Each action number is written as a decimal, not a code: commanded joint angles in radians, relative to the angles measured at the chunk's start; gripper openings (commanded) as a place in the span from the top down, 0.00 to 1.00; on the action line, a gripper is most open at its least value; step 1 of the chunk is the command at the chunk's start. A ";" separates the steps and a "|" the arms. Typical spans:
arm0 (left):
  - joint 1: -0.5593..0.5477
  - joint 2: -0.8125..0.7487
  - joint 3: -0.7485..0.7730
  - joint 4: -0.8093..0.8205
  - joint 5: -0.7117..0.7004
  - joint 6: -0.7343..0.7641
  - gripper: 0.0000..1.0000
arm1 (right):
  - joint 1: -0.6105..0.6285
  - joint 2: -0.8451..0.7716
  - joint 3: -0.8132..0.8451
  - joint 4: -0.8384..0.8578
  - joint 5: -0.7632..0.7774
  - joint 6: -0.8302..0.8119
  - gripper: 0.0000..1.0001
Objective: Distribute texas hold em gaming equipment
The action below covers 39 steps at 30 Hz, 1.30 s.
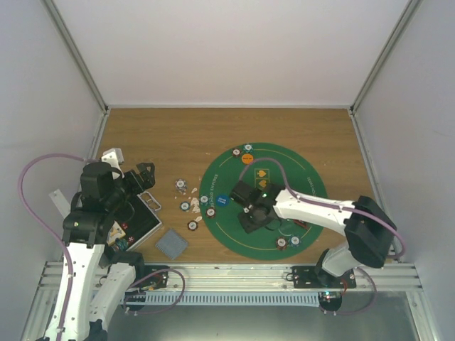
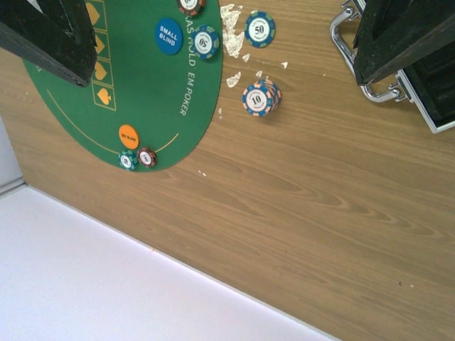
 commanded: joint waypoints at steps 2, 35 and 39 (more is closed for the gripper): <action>0.008 -0.005 -0.017 0.051 0.018 -0.010 0.01 | 0.006 -0.106 -0.112 -0.013 -0.028 0.097 0.59; 0.008 -0.014 -0.014 0.050 0.014 -0.014 0.01 | 0.117 -0.207 -0.312 -0.011 -0.008 0.238 0.59; 0.008 -0.018 -0.014 0.047 0.013 -0.014 0.01 | 0.117 -0.219 -0.317 -0.028 0.004 0.248 0.59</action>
